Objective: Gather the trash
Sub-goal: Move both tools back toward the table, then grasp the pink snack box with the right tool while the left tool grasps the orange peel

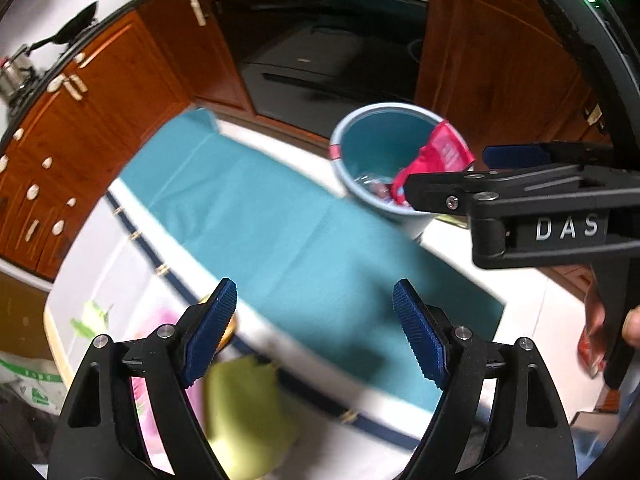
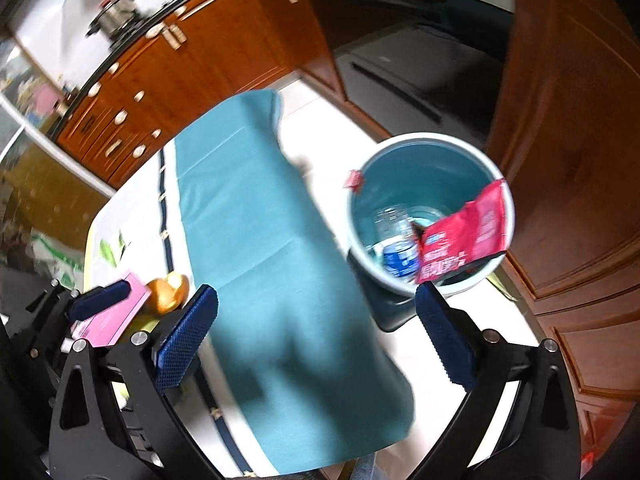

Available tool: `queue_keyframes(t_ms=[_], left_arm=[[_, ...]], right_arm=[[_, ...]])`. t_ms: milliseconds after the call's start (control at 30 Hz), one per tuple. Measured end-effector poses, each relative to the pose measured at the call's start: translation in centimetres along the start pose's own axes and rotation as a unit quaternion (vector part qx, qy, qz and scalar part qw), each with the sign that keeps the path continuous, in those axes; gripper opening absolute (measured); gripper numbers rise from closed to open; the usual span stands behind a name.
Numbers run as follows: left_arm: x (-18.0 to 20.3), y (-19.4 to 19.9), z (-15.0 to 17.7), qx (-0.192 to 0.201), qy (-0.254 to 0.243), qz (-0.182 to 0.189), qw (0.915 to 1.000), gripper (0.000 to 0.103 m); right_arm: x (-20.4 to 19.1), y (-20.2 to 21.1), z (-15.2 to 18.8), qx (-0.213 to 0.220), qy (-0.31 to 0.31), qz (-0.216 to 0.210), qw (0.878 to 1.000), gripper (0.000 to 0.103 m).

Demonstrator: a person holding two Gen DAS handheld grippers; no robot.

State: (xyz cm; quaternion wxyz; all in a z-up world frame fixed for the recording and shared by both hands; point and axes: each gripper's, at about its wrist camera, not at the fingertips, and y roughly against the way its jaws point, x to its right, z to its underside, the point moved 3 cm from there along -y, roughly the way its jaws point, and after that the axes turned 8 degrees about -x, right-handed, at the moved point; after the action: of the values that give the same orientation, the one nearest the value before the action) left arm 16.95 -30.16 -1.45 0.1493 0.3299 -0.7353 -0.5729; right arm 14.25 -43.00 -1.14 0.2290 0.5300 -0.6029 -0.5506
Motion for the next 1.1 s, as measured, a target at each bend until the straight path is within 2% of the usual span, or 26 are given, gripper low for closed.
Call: queue_keyframes(t_ms=[367,600,733,867,1100], left_arm=[[-9.6,4.4,10.2,0.024,0.071,-0.051,0.9959,0.081],[-13.6,4.7,16.4,0.012,0.112,-0.063,0.9917,0.081],[-14.7,3.4,19.5,-0.008,0.125,-0.061,0.9902,0.081],[-15.3,1.2,20.4,-0.021,0.14,-0.058,0.9883,0.081],[-17.4,-1.5,19.4,-0.032,0.179,-0.054,0.9818,0.081]], right_arm=[[-11.3,-2.5,3.3,-0.052,0.111,-0.023,0.992,0.095],[-15.9,-2.3,4.4,-0.054,0.149,-0.031,0.987,0.095],[-18.2,-2.6,4.6,-0.054,0.163,-0.031,0.985,0.095],[-20.7,-3.3,4.8,-0.061,0.183,-0.033,0.981,0.095],[-23.6,-5.6,3.8,-0.078,0.205,-0.029,0.975,0.095]])
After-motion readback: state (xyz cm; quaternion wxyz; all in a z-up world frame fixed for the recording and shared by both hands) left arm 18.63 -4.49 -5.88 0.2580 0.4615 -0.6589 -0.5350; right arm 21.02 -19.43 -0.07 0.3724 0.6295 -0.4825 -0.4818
